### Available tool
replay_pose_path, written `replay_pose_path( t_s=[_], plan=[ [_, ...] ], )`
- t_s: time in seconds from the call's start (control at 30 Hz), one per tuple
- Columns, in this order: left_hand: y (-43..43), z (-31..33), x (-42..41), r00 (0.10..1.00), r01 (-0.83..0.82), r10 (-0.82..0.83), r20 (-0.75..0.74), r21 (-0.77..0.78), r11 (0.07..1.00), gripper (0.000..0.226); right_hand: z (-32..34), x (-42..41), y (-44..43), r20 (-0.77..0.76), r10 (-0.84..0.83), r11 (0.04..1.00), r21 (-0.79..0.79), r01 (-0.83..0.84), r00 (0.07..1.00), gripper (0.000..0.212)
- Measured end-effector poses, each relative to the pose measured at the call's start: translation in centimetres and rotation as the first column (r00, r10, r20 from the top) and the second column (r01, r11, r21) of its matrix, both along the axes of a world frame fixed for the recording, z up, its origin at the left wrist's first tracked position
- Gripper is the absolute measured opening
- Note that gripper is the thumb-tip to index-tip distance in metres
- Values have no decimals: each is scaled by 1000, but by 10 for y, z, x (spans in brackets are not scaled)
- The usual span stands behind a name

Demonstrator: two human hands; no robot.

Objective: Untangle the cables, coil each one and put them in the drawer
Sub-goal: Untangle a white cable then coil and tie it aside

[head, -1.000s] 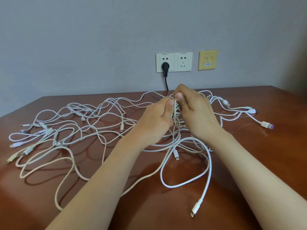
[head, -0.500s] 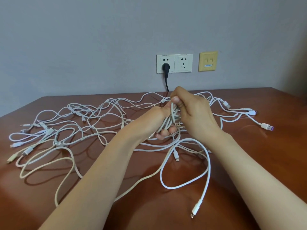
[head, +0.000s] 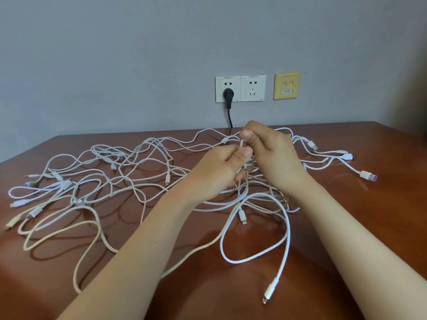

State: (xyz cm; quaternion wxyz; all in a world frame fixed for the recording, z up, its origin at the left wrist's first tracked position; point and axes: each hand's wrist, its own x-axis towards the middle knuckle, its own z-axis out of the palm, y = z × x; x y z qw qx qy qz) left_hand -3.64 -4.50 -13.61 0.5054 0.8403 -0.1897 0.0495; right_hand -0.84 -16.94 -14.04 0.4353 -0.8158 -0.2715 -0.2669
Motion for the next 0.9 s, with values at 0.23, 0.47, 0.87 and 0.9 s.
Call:
replay_pose_path(
  t_s=[0.23,0.47,0.87,0.9],
  plan=[
    [6,-5,-1,989,148,-147,-27,44,988,27,13,0,-18,-529,555,811,515,-277,642,26],
    [8,-4,-3,979,205,-205,-18,10,979,36,8,5,-26,-590,581,805,520,-286,560,28],
    [11,-4,7,998,3,6,69,-137,991,23,-4,11,-4,-536,402,876,462,-142,742,29],
    [10,-5,8,997,-20,31,64,-159,987,23,-5,11,1,-521,281,929,358,-92,806,35]
  ],
)
